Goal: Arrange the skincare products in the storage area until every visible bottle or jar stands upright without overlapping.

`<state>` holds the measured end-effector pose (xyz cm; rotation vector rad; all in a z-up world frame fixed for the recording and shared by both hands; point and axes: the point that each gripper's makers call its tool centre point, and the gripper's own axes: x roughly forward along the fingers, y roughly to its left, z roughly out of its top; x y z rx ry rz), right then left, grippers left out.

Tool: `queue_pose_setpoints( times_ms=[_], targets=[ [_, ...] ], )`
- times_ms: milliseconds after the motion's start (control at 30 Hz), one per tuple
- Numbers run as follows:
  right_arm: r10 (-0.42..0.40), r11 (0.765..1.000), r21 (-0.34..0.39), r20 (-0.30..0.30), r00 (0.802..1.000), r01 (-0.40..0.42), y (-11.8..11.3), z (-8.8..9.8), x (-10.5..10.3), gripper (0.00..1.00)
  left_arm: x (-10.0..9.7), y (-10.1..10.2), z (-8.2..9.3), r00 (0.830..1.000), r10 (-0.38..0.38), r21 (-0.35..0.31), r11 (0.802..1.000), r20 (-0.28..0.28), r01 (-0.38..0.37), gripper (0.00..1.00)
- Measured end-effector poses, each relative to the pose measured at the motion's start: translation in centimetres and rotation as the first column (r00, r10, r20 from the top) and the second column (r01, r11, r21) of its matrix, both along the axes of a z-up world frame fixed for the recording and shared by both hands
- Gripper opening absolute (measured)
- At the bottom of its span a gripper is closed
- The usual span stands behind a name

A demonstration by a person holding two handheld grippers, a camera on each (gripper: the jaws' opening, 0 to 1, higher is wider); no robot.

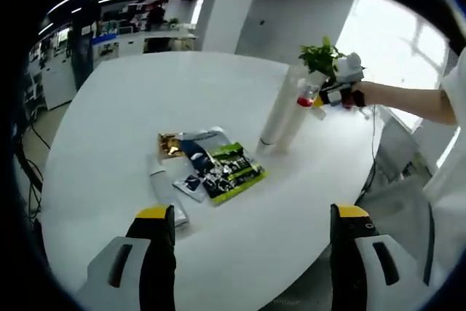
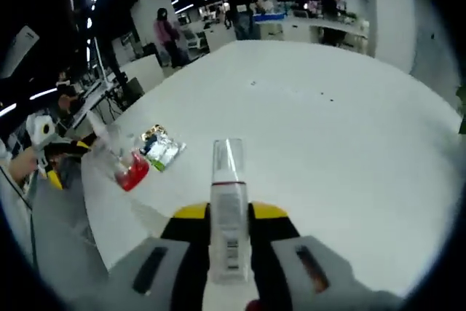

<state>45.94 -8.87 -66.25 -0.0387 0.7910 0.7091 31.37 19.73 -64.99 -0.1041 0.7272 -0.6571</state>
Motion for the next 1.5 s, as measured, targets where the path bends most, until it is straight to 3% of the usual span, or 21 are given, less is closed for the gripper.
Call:
queue_pose_setpoints(
  times_ms=[167,367,633,733,867,1000,1067,1167,1267,1333,1500],
  targets=[
    [-0.075,0.988,0.137,-0.008,0.997,0.076,0.2,0.5,-2.9,0.20,-0.4,-1.0,0.6,1.000,-0.019,-0.030,0.999,0.004,0.019,0.86],
    [-0.105,0.969,0.218,-0.052,0.993,0.114,1.1,-0.2,-6.9,0.20,-1.0,-2.0,1.3,0.999,-0.034,-0.073,0.997,0.005,0.034,0.86],
    [-0.059,0.940,0.333,-0.057,0.997,0.075,4.6,0.8,-10.6,0.20,-1.8,-3.7,3.0,0.999,-0.053,-0.168,0.984,0.008,0.054,0.85],
    [-0.034,0.902,0.428,-0.060,0.998,0.056,7.6,2.3,-12.3,0.20,-2.3,-4.6,3.6,0.997,-0.072,-0.206,0.976,0.004,0.071,0.86],
    [0.021,0.879,0.476,-0.044,0.999,0.003,10.1,3.4,-13.7,0.20,-3.1,-6.2,5.1,0.994,-0.106,-0.279,0.955,0.008,0.104,0.86],
    [0.071,0.834,0.551,-0.030,0.997,-0.042,13.1,5.3,-15.3,0.20,-3.4,-7.2,6.2,0.992,-0.123,-0.335,0.935,0.015,0.121,0.85],
    [0.083,0.798,0.601,-0.024,0.996,-0.052,14.3,6.4,-15.8,0.20,-3.6,-7.9,6.9,0.991,-0.136,-0.382,0.915,0.018,0.132,0.83],
    [0.106,0.739,0.670,-0.014,0.994,-0.069,15.4,8.2,-16.6,0.20,-3.7,-8.8,8.3,0.991,-0.135,-0.478,0.869,0.020,0.128,0.80],
    [0.134,0.686,0.723,-0.012,0.991,-0.083,16.3,9.3,-17.7,0.20,-3.9,-9.3,8.8,0.988,-0.155,-0.515,0.845,0.020,0.143,0.75],
    [0.144,0.681,0.726,-0.005,0.990,-0.096,16.5,9.3,-18.3,0.20,-4.2,-9.9,9.3,0.985,-0.174,-0.548,0.822,0.021,0.157,0.71],
    [0.198,0.653,0.748,-0.014,0.980,-0.122,17.3,9.3,-20.1,0.20,-4.9,-11.0,11.1,0.978,-0.208,-0.659,0.732,0.026,0.173,0.60]
  ],
)
